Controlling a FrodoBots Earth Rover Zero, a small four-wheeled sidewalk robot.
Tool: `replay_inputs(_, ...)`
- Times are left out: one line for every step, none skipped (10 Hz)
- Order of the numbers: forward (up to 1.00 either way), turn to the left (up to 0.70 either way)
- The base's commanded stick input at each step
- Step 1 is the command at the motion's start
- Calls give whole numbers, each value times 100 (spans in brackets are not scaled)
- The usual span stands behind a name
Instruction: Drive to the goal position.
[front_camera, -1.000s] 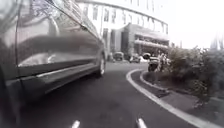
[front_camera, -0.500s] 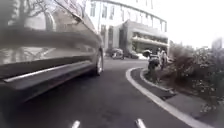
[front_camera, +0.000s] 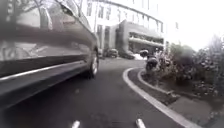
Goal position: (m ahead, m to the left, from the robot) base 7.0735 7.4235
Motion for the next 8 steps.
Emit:
replay_inputs(45, -26)
replay_inputs(45, -19)
replay_inputs(45, 0)
replay_inputs(45, 0)
replay_inputs(45, 0)
replay_inputs(45, 0)
replay_inputs(45, 0)
replay_inputs(45, 0)
